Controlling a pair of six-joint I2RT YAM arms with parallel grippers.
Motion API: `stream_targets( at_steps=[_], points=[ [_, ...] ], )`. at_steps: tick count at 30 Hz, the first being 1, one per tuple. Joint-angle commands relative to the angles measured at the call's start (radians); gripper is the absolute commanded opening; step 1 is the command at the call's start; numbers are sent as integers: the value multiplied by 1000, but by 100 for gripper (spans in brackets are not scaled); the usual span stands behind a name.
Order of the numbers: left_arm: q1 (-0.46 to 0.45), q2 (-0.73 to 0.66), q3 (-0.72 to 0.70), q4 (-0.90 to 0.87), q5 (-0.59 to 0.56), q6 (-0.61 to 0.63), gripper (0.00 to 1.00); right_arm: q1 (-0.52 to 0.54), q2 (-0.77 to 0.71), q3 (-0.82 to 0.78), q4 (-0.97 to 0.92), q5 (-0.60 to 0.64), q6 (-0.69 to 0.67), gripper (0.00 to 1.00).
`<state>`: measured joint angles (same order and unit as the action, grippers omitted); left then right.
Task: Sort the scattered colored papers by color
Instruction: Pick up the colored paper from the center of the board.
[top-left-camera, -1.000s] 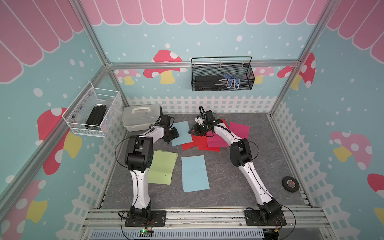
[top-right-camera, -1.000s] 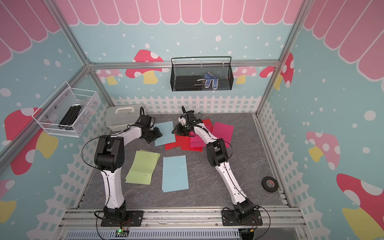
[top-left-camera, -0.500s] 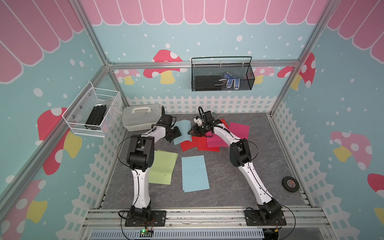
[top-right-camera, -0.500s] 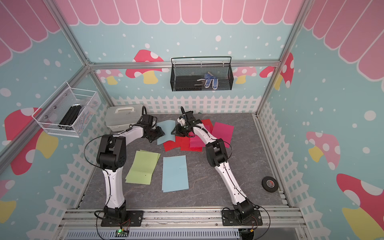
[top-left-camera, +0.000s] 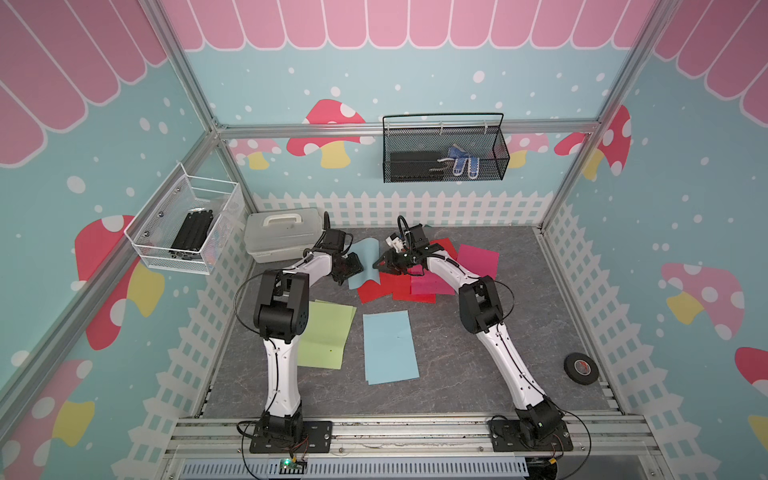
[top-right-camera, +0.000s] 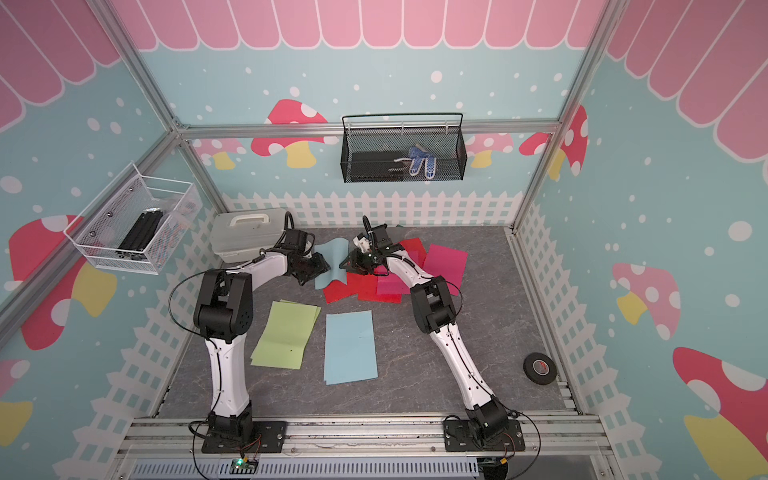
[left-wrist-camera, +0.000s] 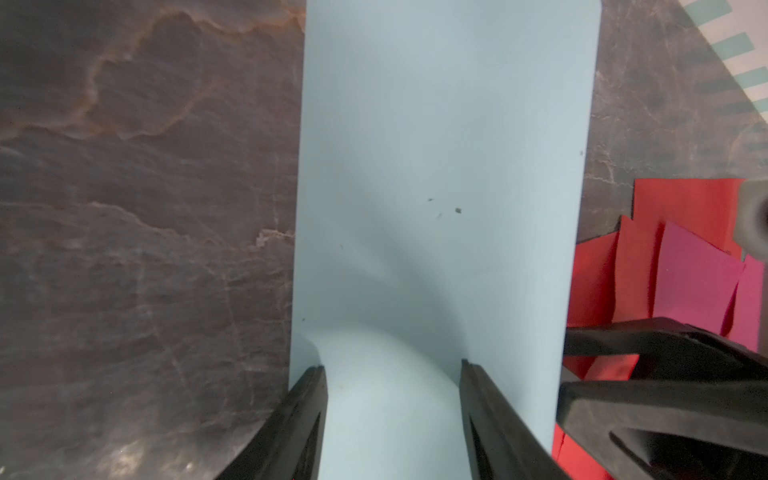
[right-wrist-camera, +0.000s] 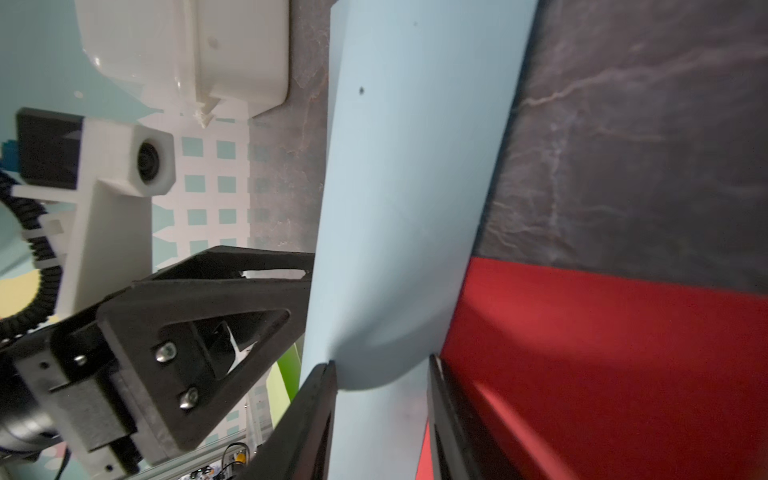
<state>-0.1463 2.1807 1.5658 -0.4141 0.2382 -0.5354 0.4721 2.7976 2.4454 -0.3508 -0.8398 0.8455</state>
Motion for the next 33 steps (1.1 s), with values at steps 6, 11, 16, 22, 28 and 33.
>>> stream_targets(
  at_steps=[6,11,16,22,28,33],
  points=[
    [-10,86,-42,-106,6,-9,56,10,-77,-166,256,-38,148,41],
    [-9,82,-48,-106,4,-8,56,4,-119,-213,273,-19,138,41],
    [-6,77,-52,-105,-1,-8,56,-7,-168,-272,264,16,111,41],
    [1,75,-53,-106,1,-6,56,-10,-256,-297,51,112,-43,41],
    [1,77,-50,-106,5,-9,56,-8,-308,-388,28,113,-61,41],
    [1,74,-52,-105,5,-8,56,1,-383,-491,26,150,-33,41]
  ],
)
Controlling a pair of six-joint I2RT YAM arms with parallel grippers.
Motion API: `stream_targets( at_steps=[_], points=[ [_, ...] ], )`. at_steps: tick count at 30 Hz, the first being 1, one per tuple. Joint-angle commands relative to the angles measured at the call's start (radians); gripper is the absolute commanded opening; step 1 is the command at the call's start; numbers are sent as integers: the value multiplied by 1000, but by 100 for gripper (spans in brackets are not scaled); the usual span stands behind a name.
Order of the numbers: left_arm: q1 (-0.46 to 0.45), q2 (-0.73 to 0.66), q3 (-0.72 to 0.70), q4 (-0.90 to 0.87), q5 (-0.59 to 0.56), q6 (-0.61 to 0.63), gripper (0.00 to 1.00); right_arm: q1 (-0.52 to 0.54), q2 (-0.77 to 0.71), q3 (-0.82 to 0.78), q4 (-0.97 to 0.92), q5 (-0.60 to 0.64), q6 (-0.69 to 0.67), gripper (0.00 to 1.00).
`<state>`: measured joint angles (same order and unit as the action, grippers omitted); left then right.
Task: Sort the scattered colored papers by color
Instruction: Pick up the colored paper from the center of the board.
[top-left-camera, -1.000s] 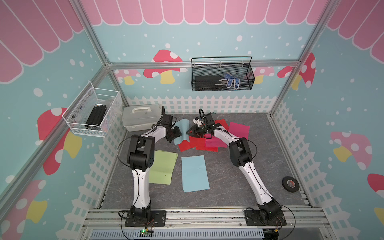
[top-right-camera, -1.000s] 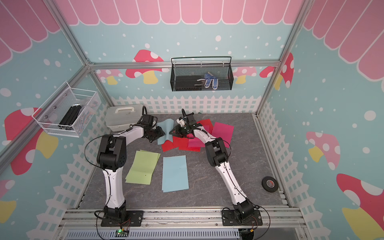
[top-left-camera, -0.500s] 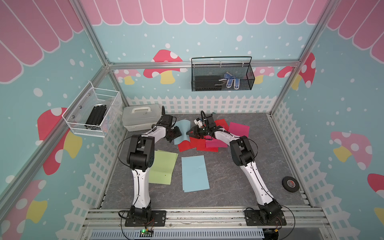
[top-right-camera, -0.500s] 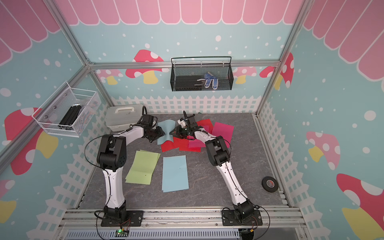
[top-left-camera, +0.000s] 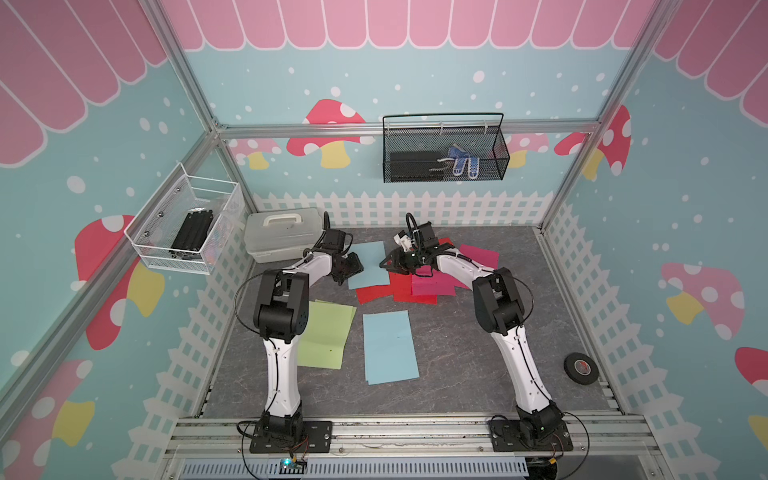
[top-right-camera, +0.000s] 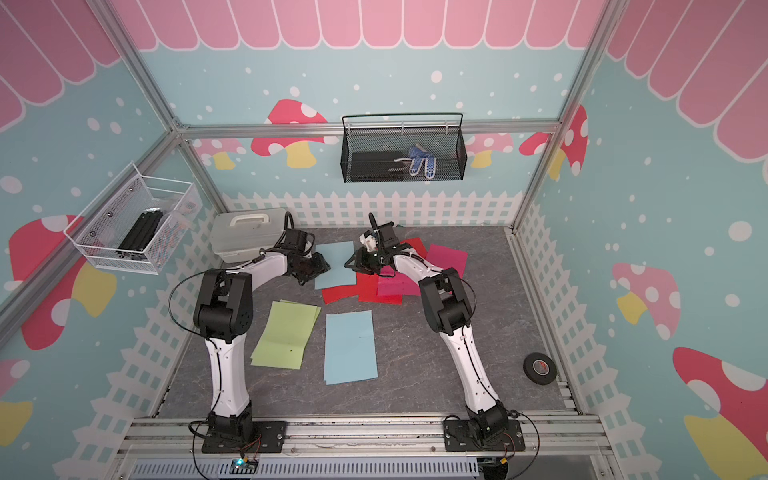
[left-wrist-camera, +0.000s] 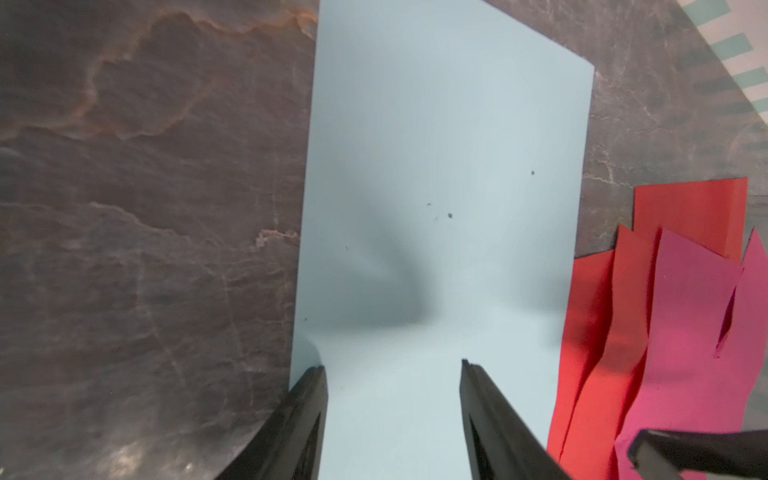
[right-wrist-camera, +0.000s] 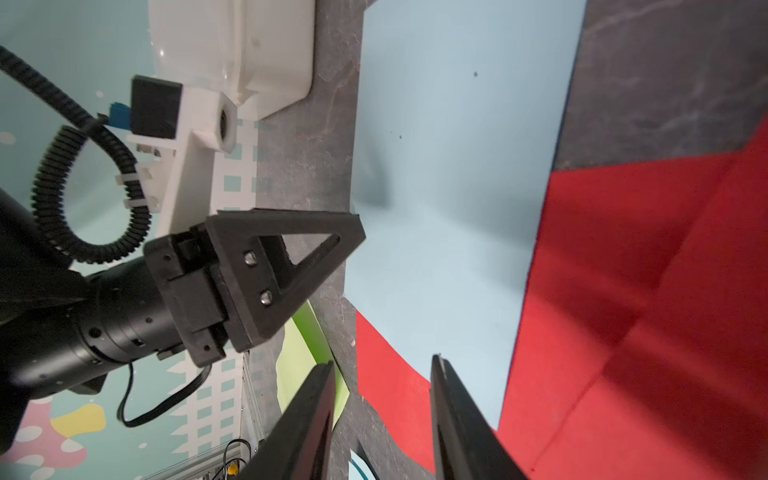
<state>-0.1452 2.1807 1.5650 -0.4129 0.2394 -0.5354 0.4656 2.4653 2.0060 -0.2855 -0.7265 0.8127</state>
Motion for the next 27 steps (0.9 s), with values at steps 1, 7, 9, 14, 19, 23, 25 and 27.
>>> stream_targets(
  at_steps=[1,7,9,14,19,23,25,27],
  points=[
    [-1,75,-51,-106,6,-9,55,8,-64,-74,-35,40,5,41],
    [-1,74,-51,-102,14,-11,56,2,-49,-63,-58,79,7,42],
    [0,75,-49,-102,15,-11,56,2,-30,-42,-81,83,6,42],
    [-2,74,-49,-102,17,-11,56,5,0,-27,-110,90,-2,42],
    [-1,76,-50,-102,21,-12,55,4,48,29,-150,100,-18,42],
    [-1,76,-51,-102,23,-12,56,3,89,88,-208,119,-42,42],
    [-2,75,-53,-102,23,-12,56,3,110,121,-249,129,-61,42],
    [-2,75,-53,-102,22,-12,56,3,126,153,-289,151,-80,42]
  ],
)
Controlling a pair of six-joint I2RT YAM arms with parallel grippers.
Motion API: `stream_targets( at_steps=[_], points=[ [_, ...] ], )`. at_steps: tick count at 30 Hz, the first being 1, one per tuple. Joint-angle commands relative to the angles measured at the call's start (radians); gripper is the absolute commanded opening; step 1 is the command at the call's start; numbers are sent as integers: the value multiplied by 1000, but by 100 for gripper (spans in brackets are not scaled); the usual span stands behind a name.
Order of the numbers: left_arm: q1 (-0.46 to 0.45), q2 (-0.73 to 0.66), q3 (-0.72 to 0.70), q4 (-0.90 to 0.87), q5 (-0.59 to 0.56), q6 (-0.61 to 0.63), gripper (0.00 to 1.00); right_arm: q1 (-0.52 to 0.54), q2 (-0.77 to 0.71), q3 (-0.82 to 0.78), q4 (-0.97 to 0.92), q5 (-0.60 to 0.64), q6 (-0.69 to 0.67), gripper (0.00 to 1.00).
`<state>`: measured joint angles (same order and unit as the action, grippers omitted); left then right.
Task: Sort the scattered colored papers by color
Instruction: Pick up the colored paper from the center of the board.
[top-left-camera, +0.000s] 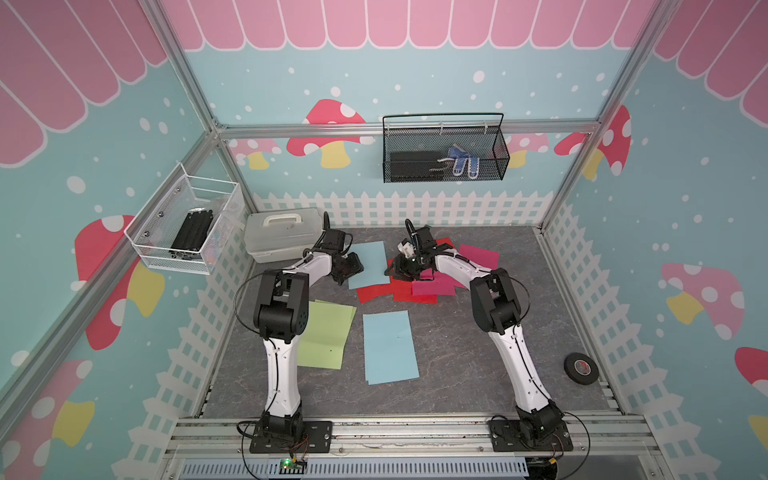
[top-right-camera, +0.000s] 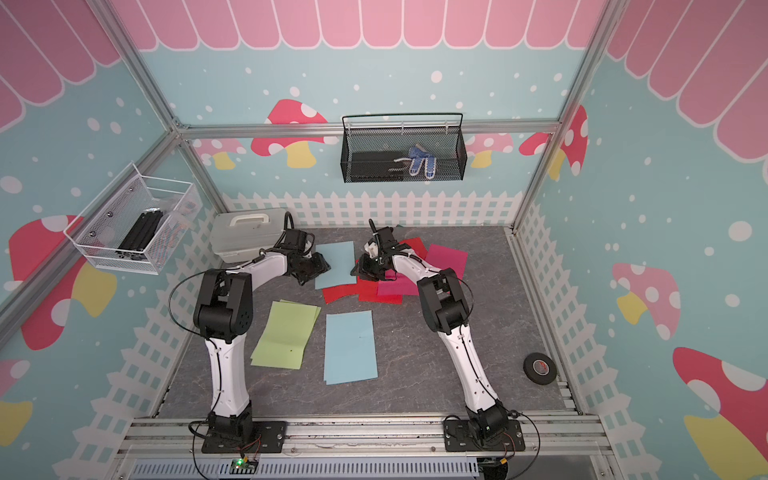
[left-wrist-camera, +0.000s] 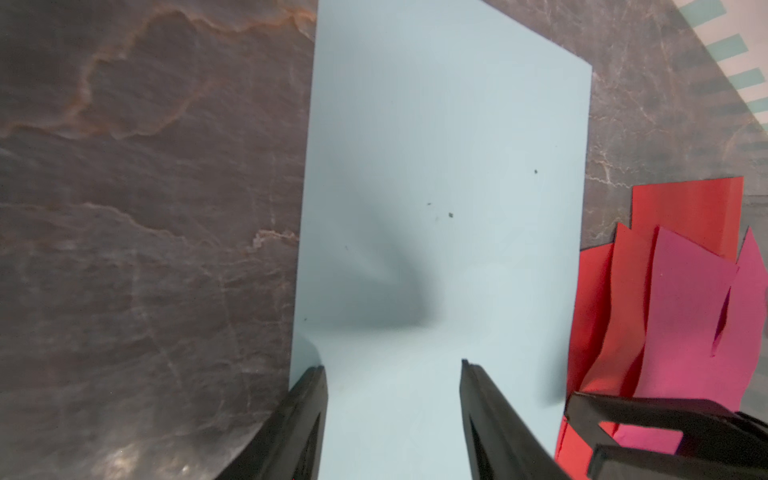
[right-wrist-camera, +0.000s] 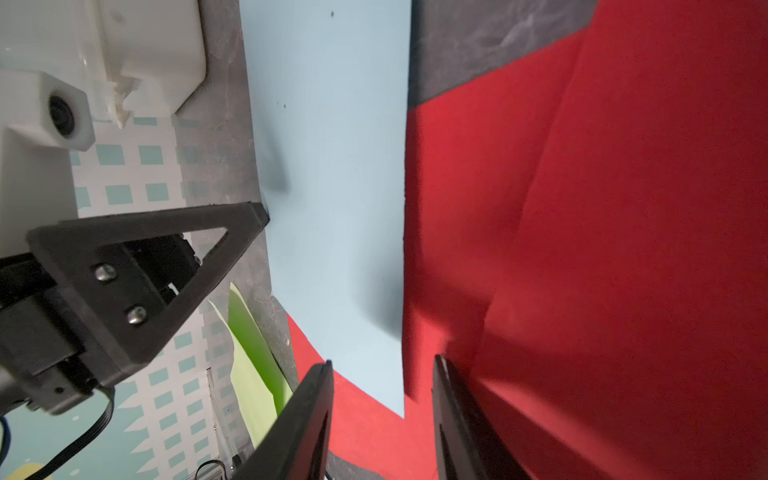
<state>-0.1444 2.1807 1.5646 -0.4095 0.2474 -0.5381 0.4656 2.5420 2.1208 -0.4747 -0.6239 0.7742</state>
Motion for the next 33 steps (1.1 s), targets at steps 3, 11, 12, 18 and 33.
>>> stream_targets(
  at_steps=[3,11,12,18,33],
  points=[
    [-2,76,-53,-104,16,-10,56,5,84,101,-173,69,-67,42],
    [-12,85,-49,-101,24,-15,56,13,113,130,-183,27,-71,41],
    [-14,87,-48,-101,25,-17,56,14,113,130,-173,15,-67,41],
    [-25,94,-47,-92,30,-26,56,18,115,120,-82,-78,-15,40],
    [-24,89,-62,-91,18,-20,56,22,51,65,41,-105,43,35]
  ],
)
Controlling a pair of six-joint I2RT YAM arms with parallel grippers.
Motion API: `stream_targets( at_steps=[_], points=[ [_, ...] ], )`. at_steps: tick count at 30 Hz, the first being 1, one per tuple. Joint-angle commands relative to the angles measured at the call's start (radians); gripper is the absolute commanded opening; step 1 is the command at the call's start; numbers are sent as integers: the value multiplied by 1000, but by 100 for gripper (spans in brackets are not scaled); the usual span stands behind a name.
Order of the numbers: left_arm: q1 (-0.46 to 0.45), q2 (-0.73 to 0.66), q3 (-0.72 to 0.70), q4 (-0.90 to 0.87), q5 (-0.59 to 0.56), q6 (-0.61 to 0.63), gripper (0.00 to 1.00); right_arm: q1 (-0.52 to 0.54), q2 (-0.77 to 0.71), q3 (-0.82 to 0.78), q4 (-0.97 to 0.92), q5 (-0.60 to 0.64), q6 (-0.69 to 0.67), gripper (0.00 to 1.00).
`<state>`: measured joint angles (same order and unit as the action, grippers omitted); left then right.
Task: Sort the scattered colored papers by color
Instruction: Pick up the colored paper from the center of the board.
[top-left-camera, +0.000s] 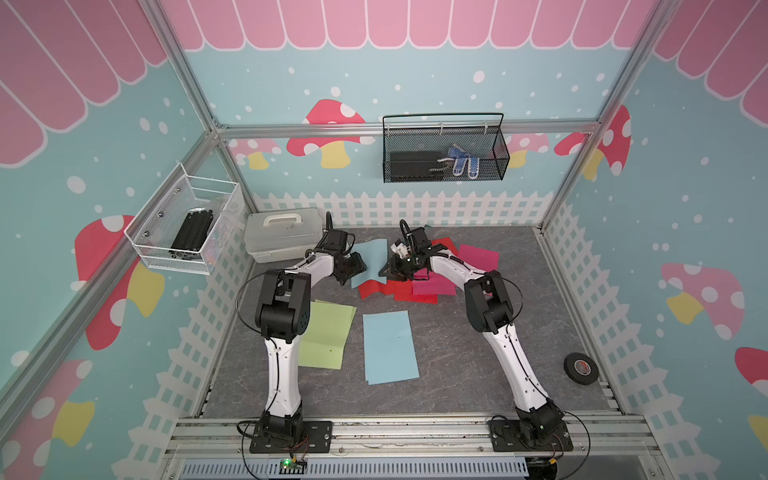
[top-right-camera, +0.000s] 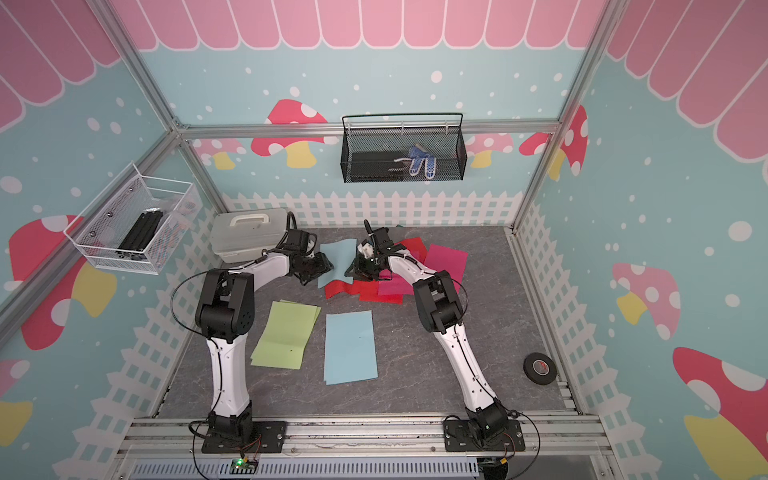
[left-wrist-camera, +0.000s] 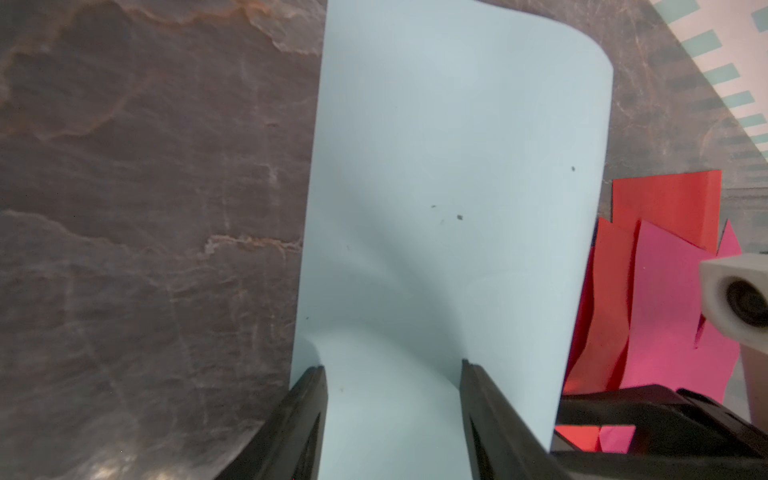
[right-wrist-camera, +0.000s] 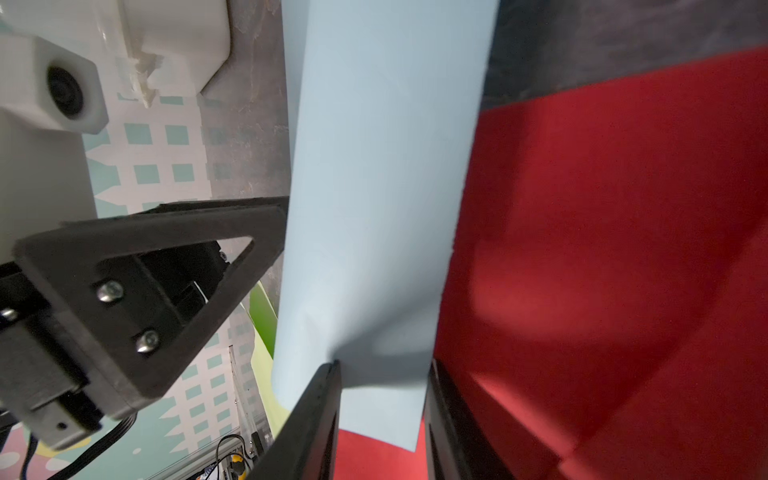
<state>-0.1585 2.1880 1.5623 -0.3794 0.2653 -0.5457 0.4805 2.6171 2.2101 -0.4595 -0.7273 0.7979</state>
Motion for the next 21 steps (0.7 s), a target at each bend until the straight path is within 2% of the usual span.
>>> stream_targets(
  at_steps=[1,6,13,18,21],
  points=[
    [-8,80,-63,-121,-2,-13,56,7,-30,-30,28,1,20,33],
    [0,69,-73,-121,-15,-11,56,5,-73,-77,58,6,30,25],
    [6,65,-76,-121,-20,-13,56,5,-126,-120,88,12,38,21],
    [7,61,-80,-121,-26,-14,56,5,-143,-131,98,13,38,14],
    [7,58,-79,-121,-29,-14,55,4,-143,-131,103,7,41,6]
  ],
)
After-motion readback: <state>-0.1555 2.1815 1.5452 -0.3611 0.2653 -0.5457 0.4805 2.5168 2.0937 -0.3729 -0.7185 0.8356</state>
